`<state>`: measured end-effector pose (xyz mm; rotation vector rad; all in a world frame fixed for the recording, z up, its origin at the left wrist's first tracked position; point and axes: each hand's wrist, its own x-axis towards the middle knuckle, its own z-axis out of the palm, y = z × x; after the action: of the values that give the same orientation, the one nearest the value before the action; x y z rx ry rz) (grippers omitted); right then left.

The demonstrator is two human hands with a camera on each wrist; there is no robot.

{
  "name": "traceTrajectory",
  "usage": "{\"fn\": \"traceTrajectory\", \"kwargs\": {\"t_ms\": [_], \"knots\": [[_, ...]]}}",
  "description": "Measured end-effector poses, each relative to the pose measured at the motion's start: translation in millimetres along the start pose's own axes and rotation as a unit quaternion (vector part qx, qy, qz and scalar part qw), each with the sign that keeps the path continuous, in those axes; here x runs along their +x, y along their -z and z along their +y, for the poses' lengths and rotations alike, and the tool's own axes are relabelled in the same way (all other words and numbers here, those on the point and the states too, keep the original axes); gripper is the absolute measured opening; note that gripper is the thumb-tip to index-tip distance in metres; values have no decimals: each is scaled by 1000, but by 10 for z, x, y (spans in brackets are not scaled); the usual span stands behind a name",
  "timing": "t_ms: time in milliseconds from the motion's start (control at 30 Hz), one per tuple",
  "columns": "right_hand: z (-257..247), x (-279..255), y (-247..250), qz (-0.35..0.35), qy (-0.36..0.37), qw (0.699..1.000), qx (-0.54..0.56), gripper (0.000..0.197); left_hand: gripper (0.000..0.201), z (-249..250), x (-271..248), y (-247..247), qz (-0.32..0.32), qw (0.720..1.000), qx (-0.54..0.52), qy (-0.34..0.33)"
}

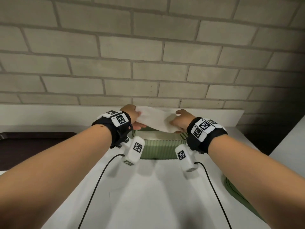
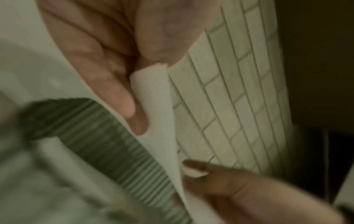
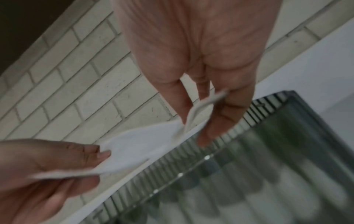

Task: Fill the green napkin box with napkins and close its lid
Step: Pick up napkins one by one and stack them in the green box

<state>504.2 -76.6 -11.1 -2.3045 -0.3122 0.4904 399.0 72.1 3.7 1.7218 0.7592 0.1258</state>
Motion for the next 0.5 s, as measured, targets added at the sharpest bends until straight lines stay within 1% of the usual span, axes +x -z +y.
{"fn": "traceTrajectory", "kwargs": {"t_ms": [33,67,133,200,233,267,333,367,400,433,500], "knots": [[22,5,30,14,11,1000,-9,60,36,-37,29,4,16,998,59,-15],[46,7,52,33,31,998,-46,59,37,-78,47,3,31,992,114,-33],[67,-32,87,62,66,986,-139,46,38,-132,64,-8,39,980,186,-58],[49,-47,63,56,86,963,-249,35,40,-171,108,-36,35,960,263,-85],[35,-53,32,47,80,954,-286,32,41,-184,118,-56,31,943,316,-97],[33,-30,-5,40,67,949,-304,31,39,-185,137,-80,25,920,375,-111],[47,11,-77,16,53,937,-346,32,29,-165,143,-134,12,868,481,-124],[47,7,-107,1,53,929,-367,34,29,-159,158,-159,12,847,517,-125],[54,25,-137,-9,57,920,-387,36,29,-151,174,-178,10,830,543,-126],[44,14,-152,-22,57,911,-408,36,26,-126,163,-193,2,822,557,-119],[-3,-21,-172,-49,58,892,-445,28,7,-82,121,-217,-13,806,581,-110]]}}
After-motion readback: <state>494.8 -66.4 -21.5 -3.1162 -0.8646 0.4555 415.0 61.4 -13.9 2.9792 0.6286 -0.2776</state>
